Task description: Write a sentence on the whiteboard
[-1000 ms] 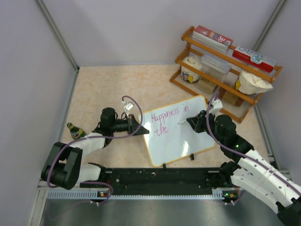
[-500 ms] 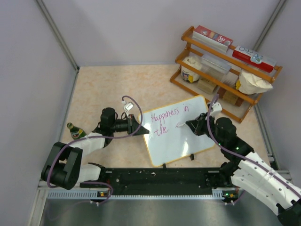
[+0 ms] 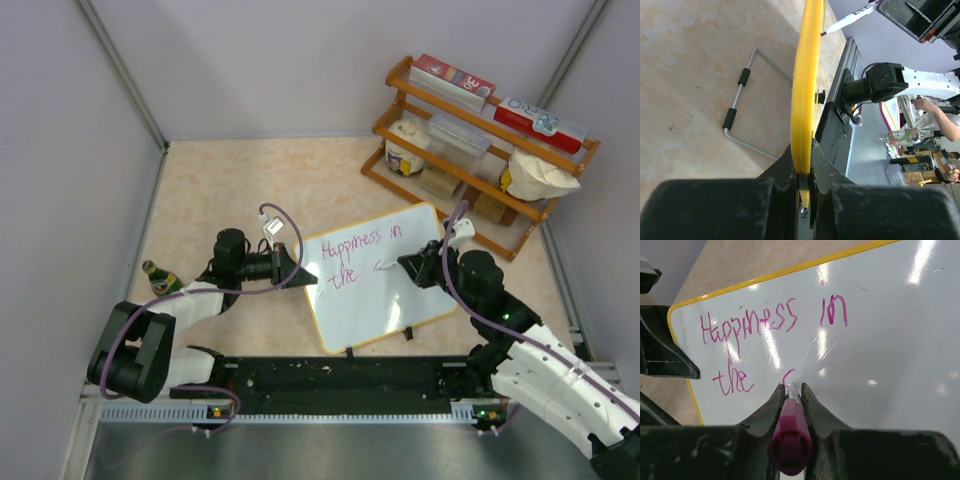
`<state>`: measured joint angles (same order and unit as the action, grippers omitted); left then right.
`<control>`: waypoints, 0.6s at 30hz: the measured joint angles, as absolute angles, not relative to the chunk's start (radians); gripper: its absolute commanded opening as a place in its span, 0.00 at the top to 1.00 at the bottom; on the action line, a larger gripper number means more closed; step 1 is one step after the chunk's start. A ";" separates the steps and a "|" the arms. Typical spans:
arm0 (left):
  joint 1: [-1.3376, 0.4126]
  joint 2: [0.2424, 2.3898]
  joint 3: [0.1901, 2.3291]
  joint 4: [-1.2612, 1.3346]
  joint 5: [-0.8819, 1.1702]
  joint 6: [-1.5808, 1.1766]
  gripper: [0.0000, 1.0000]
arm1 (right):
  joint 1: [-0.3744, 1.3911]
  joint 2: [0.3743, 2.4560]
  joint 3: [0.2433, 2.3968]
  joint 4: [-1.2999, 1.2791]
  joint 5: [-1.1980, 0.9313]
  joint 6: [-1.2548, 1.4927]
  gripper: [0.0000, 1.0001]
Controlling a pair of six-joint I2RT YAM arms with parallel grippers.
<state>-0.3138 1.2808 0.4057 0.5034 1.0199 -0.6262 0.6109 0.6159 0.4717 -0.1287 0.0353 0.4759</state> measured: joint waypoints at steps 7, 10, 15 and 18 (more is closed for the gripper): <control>-0.314 1.281 0.406 0.503 1.020 -0.627 1.00 | 0.611 0.632 0.490 -0.124 0.063 0.472 1.00; -0.314 1.281 0.406 0.503 1.019 -0.627 1.00 | 0.611 0.656 0.506 -0.115 0.071 0.471 1.00; -0.314 1.281 0.406 0.502 1.019 -0.627 1.00 | 0.611 0.677 0.518 -0.096 0.072 0.471 1.00; -0.314 1.281 0.406 0.502 1.019 -0.627 1.00 | 0.611 0.679 0.521 -0.095 0.073 0.471 1.00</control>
<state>-0.3138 1.2808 0.4057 0.5022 1.0187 -0.6270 0.6109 0.6788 0.5213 -0.0948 0.0727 0.4713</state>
